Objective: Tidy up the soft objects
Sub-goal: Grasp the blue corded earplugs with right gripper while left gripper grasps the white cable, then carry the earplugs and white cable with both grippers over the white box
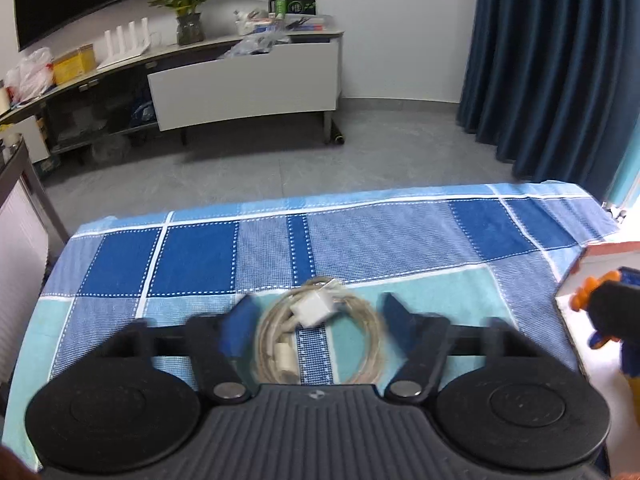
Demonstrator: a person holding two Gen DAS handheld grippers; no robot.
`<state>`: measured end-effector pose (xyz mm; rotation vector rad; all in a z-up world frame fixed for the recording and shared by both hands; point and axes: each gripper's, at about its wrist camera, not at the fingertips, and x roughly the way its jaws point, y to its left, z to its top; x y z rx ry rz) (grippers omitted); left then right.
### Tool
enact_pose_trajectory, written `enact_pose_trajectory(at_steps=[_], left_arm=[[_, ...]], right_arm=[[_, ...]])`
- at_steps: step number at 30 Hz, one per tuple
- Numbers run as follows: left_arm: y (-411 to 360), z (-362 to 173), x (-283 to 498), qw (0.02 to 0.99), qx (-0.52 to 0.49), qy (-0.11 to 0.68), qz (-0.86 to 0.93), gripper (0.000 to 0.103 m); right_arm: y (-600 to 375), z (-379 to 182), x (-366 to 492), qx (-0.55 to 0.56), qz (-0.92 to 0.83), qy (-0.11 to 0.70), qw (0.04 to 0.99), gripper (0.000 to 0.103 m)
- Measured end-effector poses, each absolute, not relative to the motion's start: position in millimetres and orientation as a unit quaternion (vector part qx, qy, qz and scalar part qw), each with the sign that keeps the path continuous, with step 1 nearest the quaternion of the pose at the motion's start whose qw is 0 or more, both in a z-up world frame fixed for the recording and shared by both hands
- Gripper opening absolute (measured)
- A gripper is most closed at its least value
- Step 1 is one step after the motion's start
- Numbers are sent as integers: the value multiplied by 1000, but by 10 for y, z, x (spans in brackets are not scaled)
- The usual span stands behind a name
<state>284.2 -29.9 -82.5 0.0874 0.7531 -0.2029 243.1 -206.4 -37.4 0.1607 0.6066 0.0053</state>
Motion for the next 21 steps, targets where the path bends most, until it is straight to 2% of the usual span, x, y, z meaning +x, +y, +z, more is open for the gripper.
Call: enact_pose_trajectory(at_steps=[8,21], left_arm=[[-103,-665,2540,926,15,364,-98,62],[-9,-106,1735,934,-11,350,-72,62]], right_arm=[[-2015,-267,2317,82,19,287,954,22],[-1819,71,1794,70,54,272,958,23]])
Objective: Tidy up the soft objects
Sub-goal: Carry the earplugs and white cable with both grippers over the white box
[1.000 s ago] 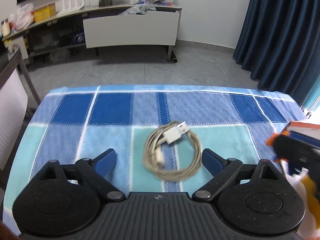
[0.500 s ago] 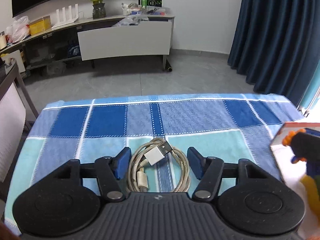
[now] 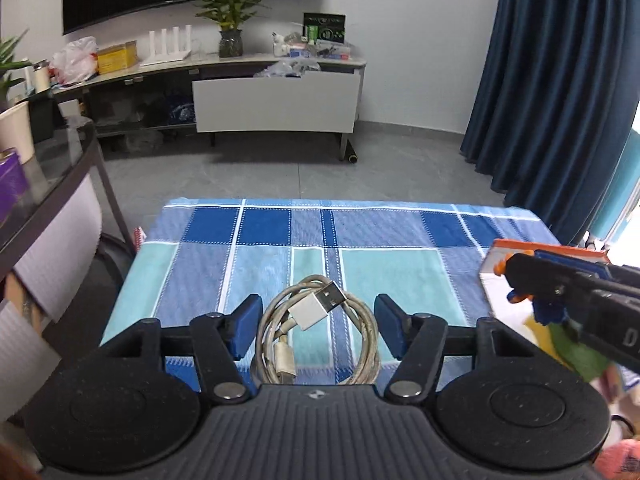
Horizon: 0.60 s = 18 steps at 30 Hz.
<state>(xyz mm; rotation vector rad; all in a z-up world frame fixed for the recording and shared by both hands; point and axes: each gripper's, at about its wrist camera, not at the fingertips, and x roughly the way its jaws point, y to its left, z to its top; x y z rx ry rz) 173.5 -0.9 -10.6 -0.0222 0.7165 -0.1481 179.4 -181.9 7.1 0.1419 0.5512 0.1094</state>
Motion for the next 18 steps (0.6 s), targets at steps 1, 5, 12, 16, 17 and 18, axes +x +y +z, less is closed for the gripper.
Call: enact_pose_trajectory(at_steps=[1,5,12,16,17,18], left_arm=[[-10,-80,1687,933,-13,351,-71,62],[-29,-7,1526,934,-12,353,-62,62],[-64,97,1213,934,-28,350,-67,62],[-137,118,1083,935,-25,346,-72,62],[-144,127,1046,935,-25,345,-75,62],[-155,134,1004,936,-26,343,-77,62]], right_arm=[[-1818,100,1738,71,55,271,958,23],[-1809,234,1542,67,58,264,961,23],[-1865,369,1192,61,54,253,964,23],[-1900,408,1033,61,49,250,965,23],[-1906,421,997,61,48,248,966,23],[-1912,437,964,60,47,246,966,23]])
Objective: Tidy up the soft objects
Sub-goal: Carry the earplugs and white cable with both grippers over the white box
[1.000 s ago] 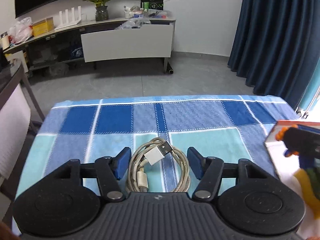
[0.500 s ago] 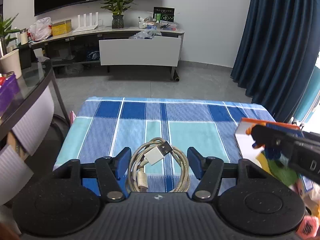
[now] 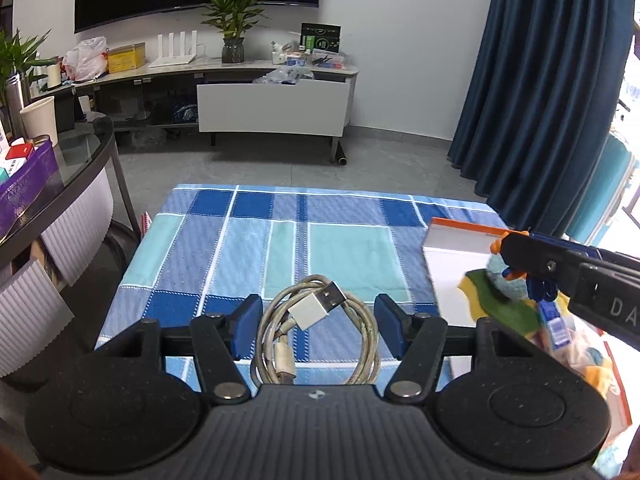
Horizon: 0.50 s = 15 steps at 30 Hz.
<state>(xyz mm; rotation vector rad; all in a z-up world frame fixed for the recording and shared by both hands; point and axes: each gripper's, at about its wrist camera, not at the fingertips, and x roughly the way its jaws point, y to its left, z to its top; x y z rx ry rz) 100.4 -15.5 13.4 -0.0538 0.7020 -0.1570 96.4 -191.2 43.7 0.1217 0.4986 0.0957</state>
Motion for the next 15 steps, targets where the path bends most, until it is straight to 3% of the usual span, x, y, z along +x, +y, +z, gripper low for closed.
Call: enact_pose_trajectory(at_steps=[15], left_arm=[[-524,159,764,933,-21,335,-125,62]], right_arm=[[-2275,543,553,69,7,233,970,23]])
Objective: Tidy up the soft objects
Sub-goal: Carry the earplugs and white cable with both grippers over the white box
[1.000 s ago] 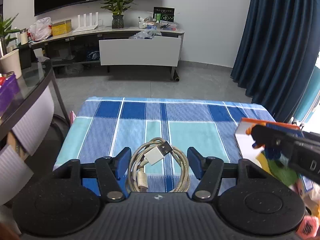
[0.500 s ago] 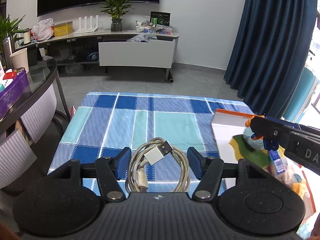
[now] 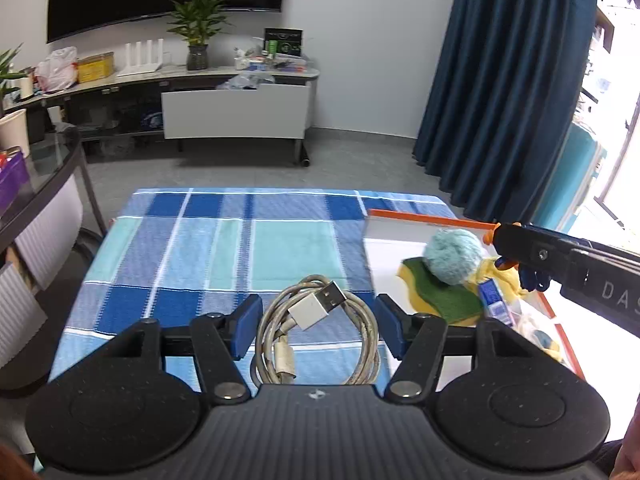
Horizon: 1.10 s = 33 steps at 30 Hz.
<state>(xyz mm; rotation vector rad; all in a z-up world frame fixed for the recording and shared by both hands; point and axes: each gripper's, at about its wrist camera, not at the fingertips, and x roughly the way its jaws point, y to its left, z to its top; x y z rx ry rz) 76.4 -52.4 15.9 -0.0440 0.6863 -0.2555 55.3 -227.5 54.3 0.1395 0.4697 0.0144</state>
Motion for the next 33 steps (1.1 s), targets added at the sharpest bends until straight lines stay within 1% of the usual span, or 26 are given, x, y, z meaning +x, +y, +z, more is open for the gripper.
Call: enact_pose_trajectory(at_steps=[17,33], left_arm=[[-1177,169,724,921,2,332,-203,62],[-1575,93,778,907,13,348,-237,62]], right_arm=[[-3055,558,260,95,-81,218,968,23],[-3299,508,343,110,-93,225,964,23]])
